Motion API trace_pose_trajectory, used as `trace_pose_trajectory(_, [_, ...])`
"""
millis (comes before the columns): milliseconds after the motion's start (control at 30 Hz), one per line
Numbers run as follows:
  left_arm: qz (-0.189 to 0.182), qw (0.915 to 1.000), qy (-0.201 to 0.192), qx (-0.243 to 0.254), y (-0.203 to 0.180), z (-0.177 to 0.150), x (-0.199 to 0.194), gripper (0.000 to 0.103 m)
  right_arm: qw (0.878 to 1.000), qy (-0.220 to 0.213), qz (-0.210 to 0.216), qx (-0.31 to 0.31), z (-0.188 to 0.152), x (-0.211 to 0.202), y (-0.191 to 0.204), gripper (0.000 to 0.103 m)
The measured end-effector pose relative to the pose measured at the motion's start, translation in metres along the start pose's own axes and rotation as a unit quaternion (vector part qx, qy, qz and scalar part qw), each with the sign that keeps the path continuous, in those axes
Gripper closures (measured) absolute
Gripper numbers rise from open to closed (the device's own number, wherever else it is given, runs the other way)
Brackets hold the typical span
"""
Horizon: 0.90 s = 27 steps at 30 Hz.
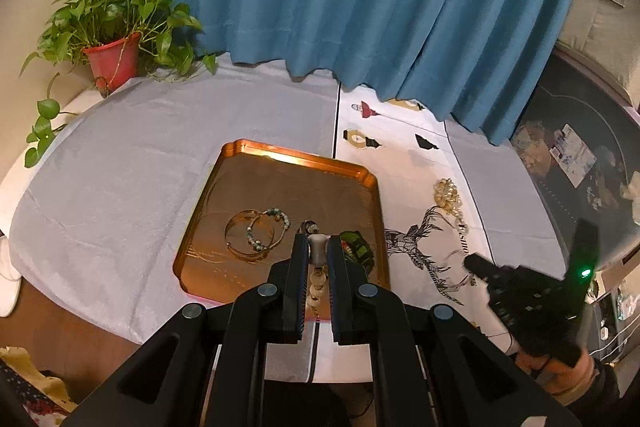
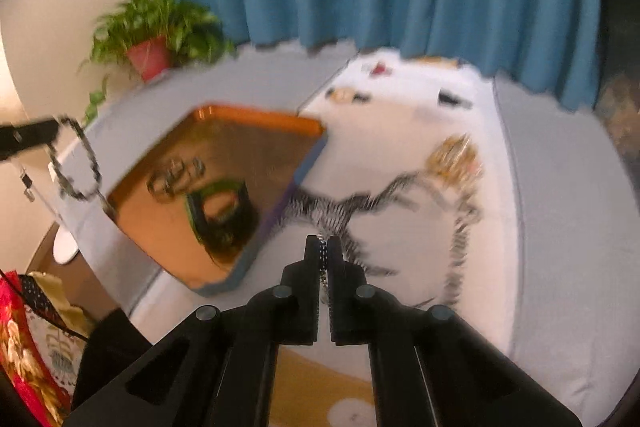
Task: Organize jewelry
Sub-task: 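Lower both bracelets into the tray and open both tools, then withdraw both tools from the tray toward the pearl bracelets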
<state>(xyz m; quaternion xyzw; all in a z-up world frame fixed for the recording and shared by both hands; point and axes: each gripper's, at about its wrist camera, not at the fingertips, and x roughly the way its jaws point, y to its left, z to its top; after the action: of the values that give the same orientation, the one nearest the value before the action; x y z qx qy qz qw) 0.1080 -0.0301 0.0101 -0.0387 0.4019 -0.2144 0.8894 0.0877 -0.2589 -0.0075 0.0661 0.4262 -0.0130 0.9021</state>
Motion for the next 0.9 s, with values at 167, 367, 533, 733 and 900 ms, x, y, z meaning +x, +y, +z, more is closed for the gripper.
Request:
trace_pose_trajectory(167, [0.004, 1.0, -0.007, 0.005, -0.001, 0.009, 0.003, 0.096, 1.0, -0.015, 0.008, -0.004, 0.019, -0.01, 0.009, 0.099])
trace_pose_trajectory(367, [0.015, 0.9998, -0.014, 0.009, 0.007, 0.031, 0.034, 0.096, 0.999, -0.027, 0.043, -0.015, 0.056, 0.014, 0.034, 0.099])
trace_pose_trajectory(533, [0.038, 0.9992, -0.006, 0.01, 0.02, 0.044, 0.072, 0.096, 0.997, -0.028, 0.062, -0.031, 0.074, 0.043, 0.055, 0.099])
trace_pose_trajectory(733, [0.054, 0.9985, 0.01, 0.005, 0.035, 0.05, 0.107, 0.096, 0.997, -0.002, 0.072, -0.039, 0.079, 0.081, 0.069, 0.099])
trace_pose_trajectory(900, [0.111, 0.9937, 0.012, 0.017, 0.039, 0.047, 0.125, 0.004, 0.996, 0.011, 0.085, -0.04, 0.077, 0.097, 0.071, 0.068])
